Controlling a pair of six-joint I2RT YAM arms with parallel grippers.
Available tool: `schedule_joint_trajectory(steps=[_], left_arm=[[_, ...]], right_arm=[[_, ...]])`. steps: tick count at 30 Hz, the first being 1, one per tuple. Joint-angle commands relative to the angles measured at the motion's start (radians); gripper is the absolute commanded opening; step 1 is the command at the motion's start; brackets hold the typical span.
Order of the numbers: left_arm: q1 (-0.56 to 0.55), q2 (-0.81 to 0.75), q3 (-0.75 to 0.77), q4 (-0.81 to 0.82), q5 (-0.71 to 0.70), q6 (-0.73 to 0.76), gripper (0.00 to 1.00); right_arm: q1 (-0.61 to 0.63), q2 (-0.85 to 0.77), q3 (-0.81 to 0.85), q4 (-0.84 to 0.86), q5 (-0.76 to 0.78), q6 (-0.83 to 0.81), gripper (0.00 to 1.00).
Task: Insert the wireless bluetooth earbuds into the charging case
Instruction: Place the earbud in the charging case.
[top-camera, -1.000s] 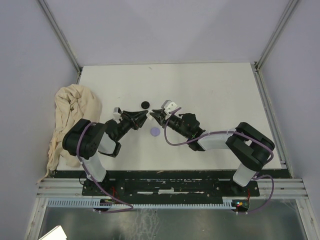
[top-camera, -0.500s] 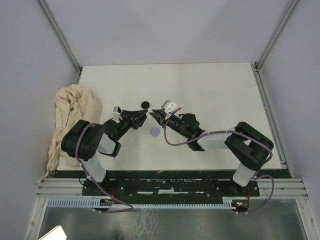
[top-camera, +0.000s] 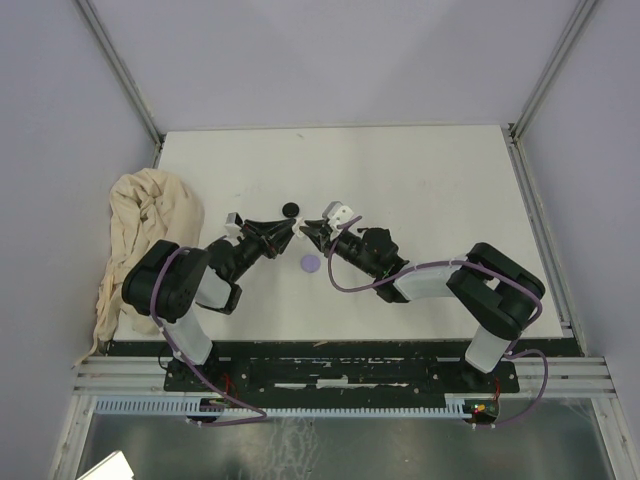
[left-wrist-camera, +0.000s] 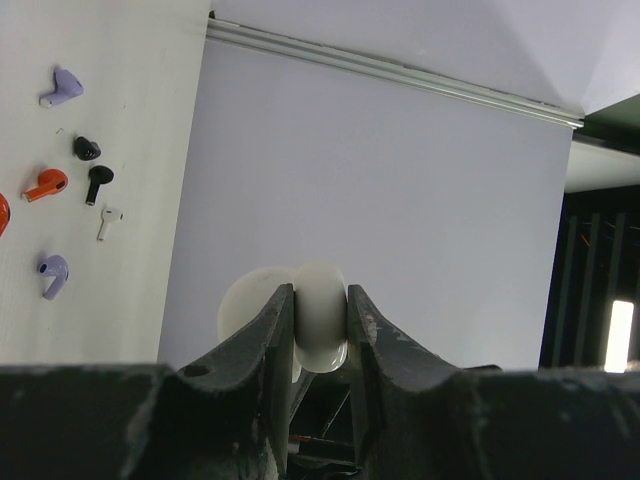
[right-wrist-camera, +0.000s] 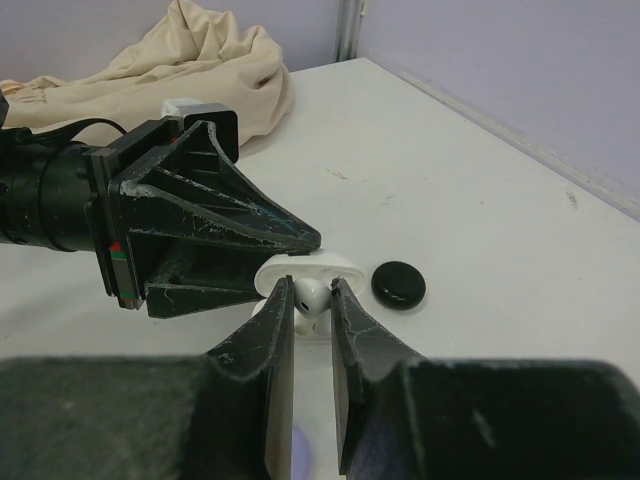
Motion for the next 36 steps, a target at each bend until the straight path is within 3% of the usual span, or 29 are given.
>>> schedule_joint_trajectory(steps=[1, 20, 36], left_arm=[[-0.005, -0.031, 0.000, 0.217, -0.009, -0.038, 0.03], [-0.005, -0.022, 0.024, 0.217, -0.026, -0.041, 0.03], [-0.003, -0.011, 0.029, 0.217, -0.032, -0.031, 0.03]], right_arm=[[0.006, 0.002, -0.007, 0.065, -0.003, 0.016, 0.02], [0.006, 0.012, -0.032, 0.091, -0.012, 0.056, 0.08], [0.006, -0.013, -0.045, 0.084, 0.012, 0.082, 0.38]])
